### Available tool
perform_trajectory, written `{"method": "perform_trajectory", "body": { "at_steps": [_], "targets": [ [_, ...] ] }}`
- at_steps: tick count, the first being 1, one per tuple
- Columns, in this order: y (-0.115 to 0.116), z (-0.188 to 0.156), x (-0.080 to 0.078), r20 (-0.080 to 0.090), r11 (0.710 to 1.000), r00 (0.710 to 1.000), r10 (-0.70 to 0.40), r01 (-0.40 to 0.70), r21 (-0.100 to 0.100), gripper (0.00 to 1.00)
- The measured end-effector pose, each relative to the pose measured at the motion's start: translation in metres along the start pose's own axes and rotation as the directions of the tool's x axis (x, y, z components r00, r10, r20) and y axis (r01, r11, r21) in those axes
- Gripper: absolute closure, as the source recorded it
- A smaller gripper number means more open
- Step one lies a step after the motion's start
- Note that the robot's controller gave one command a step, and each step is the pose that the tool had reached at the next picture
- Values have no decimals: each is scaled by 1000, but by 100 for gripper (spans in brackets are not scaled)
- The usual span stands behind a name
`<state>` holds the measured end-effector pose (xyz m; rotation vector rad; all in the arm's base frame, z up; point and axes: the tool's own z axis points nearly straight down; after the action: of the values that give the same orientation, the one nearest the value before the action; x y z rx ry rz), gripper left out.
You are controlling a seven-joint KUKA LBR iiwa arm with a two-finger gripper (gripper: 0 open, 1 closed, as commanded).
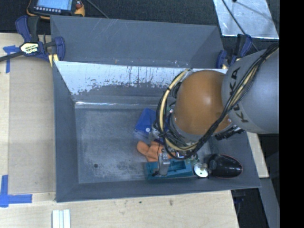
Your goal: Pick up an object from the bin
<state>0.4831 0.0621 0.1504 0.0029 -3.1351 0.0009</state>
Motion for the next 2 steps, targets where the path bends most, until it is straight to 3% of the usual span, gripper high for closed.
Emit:
{"method": "perform_trajectory", "body": {
  "at_steps": [1,2],
  "targets": [
    [0,-4,-2,9,1000,1000,2,-2,-1,0],
    [-37,77,-6,12,998,998,-56,56,-4,0]
  ]
}}
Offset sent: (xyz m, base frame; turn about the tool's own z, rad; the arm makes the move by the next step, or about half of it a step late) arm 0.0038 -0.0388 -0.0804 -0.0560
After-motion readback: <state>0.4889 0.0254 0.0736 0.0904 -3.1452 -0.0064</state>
